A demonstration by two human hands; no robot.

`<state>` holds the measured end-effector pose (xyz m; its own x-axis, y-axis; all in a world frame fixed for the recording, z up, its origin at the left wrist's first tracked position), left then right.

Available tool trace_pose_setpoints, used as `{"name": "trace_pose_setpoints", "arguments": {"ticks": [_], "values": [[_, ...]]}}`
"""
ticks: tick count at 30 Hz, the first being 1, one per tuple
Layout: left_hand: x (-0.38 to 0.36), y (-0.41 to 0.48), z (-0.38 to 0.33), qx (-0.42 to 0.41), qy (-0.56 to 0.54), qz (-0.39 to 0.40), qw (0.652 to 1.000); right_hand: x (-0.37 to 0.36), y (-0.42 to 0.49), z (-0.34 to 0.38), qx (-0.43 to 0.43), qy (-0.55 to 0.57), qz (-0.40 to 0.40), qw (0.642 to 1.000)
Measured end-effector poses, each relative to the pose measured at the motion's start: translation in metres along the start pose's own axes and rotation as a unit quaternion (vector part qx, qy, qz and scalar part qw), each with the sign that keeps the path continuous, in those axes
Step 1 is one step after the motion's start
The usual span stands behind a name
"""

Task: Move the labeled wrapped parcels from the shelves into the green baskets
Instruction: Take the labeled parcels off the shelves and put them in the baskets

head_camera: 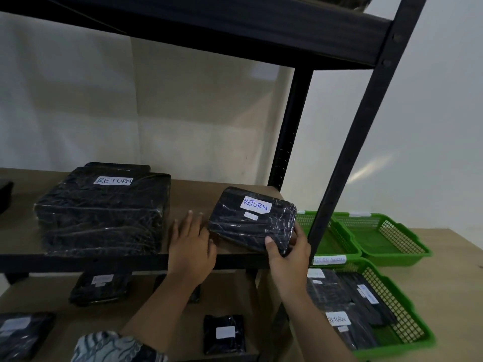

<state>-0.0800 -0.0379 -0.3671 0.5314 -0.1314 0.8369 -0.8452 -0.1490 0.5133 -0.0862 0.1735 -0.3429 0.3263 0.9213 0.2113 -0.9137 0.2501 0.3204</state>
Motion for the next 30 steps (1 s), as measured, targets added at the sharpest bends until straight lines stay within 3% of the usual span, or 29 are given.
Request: {"name": "trace_pose_setpoints", "arguments": {"ticks": [5, 10, 17, 30], "values": [[0.006, -0.038, -0.007, -0.005, -0.039, -0.026, 0.999, 0.016, -0.018, -0.017, -0.005, 0.030, 0.017, 0.999], [-0.001, -0.069, -0.018, -0.028, 0.003, 0.007, 1.000, 0.036, -0.033, -0.047, -0.016, 0.046, 0.039, 0.998], [-0.016, -0.102, -0.049, 0.015, 0.048, 0.029, 0.998, 0.092, -0.047, -0.093, -0.033, 0.060, 0.056, 0.996], [-0.069, -0.158, -0.231, -0.008, -0.033, 0.064, 0.997, 0.279, -0.026, -0.174, -0.074, -0.017, 0.020, 0.997]]}}
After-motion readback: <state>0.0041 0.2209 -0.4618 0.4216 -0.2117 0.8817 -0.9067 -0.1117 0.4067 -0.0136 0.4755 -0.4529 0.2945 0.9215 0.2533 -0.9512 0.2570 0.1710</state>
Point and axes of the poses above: each hand's wrist, its own y-axis towards the middle knuckle, its own x-axis out of the back of the hand, z = x × y, the point moved 5 cm from there along y, towards the middle knuckle, and after that the axes turned 3 degrees about -z, right-handed, at the moved point
